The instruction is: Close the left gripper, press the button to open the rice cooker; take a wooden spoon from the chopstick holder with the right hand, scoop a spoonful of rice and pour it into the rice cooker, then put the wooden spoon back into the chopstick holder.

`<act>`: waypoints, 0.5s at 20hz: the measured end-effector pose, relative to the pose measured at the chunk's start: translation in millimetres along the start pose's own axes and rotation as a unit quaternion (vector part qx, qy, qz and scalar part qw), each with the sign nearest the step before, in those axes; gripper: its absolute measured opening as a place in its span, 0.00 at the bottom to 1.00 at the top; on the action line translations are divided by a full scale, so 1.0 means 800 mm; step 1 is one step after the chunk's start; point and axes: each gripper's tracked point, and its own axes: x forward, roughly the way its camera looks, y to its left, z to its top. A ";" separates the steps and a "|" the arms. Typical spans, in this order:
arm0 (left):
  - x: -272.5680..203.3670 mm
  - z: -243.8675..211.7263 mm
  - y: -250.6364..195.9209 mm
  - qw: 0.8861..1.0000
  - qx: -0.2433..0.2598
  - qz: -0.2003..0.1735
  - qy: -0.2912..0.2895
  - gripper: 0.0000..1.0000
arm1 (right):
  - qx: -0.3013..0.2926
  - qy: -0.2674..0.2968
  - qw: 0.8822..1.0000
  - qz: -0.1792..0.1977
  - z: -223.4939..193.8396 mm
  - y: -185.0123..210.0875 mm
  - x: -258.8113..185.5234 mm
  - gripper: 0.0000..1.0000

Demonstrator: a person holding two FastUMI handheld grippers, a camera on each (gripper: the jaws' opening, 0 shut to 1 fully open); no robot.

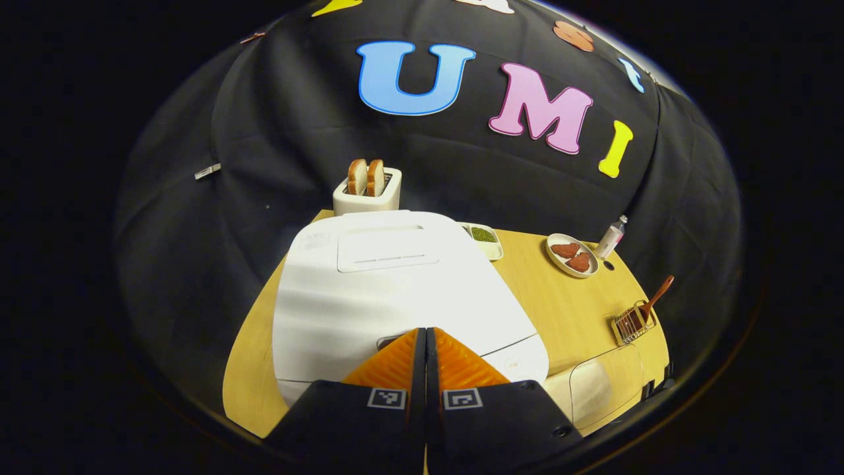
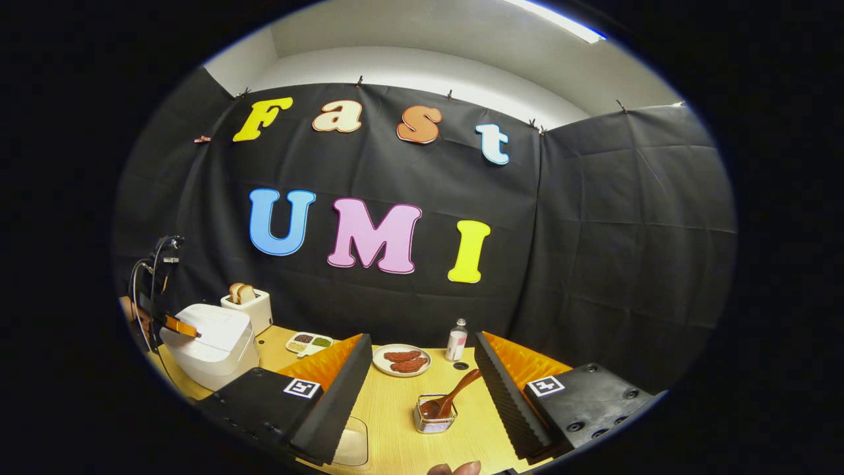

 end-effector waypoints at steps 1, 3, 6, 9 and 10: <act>-0.005 0.008 0.000 1.000 0.005 0.004 -0.009 0.07 | -0.002 -0.001 1.000 0.000 0.000 0.000 0.000 0.98; -0.017 0.030 -0.001 0.999 0.013 0.010 -0.035 0.07 | -0.003 -0.002 1.000 0.000 0.002 0.000 -0.002 0.98; -0.031 0.063 -0.002 0.997 0.022 0.018 -0.070 0.07 | 0.000 0.003 1.000 0.003 -0.003 0.001 -0.002 0.98; -0.040 0.084 -0.002 0.995 0.031 0.025 -0.094 0.07 | 0.000 0.001 1.000 0.003 0.003 -0.001 -0.004 0.98; -0.043 0.091 -0.002 0.994 0.033 0.027 -0.104 0.07 | -0.001 0.000 1.000 0.002 0.004 -0.002 -0.005 0.98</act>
